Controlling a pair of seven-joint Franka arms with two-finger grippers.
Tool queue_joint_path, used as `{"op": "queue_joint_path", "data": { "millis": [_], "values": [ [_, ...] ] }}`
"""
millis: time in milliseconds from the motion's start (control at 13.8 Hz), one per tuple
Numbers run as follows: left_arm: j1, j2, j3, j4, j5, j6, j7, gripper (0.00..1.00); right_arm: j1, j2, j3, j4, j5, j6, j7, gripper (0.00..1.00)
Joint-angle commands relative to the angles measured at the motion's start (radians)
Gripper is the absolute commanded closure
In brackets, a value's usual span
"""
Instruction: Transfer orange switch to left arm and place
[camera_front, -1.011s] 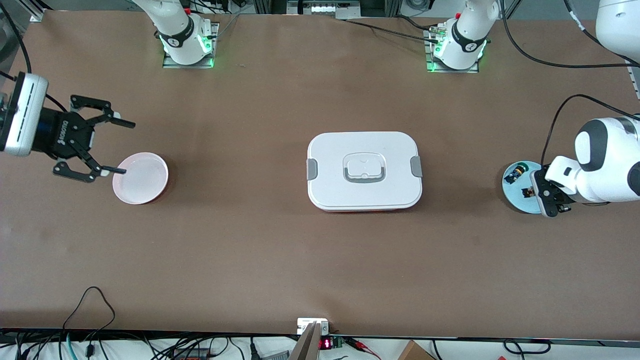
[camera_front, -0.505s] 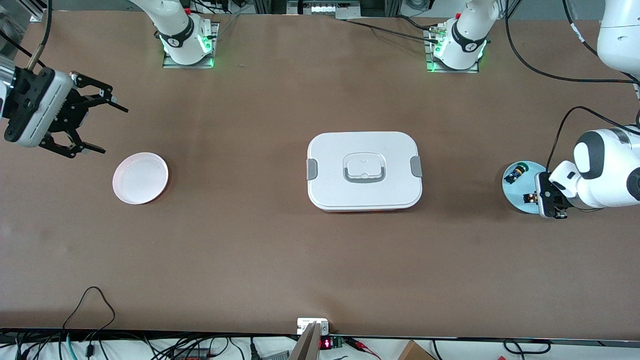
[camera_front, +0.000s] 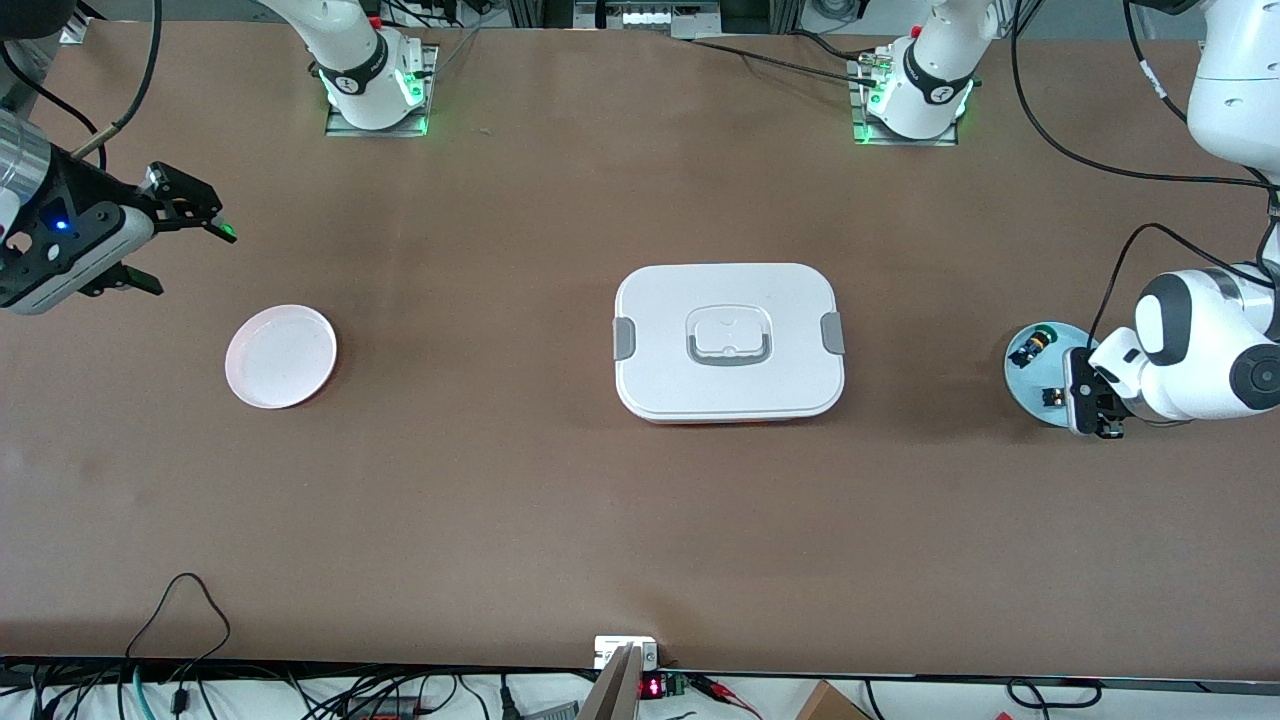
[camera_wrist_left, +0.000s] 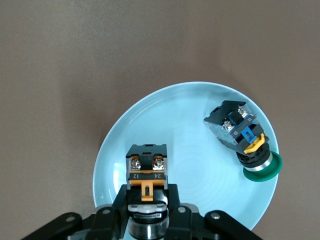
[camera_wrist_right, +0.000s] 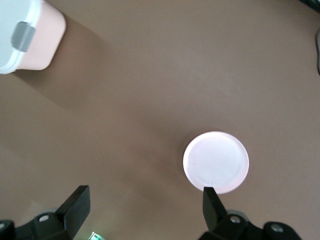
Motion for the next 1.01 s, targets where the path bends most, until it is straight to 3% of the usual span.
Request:
{"op": "queue_joint_path", "data": {
  "millis": [0,650,794,939],
  "values": [
    [0.012,0.018,-0.009,0.028,0.022,0.012,0.024,0.8,-0.001,-0.012,0.012,-0.021,-0.068,-0.008,0.122,0.0],
    [0.015,0.035,-0.009,0.028,0.022,0.017,0.023,0.76,0.004,0.016,0.012,-0.014,-0.146,0.001,0.256,0.0],
    [0.024,0.03,-0.01,0.028,0.02,0.015,0.021,0.56,0.001,0.017,0.012,-0.01,-0.163,0.004,0.256,0.0],
    [0.024,0.015,-0.021,0.033,0.022,0.004,0.024,0.0,-0.007,0.017,0.012,-0.009,-0.154,0.002,0.254,0.0]
  ]
}}
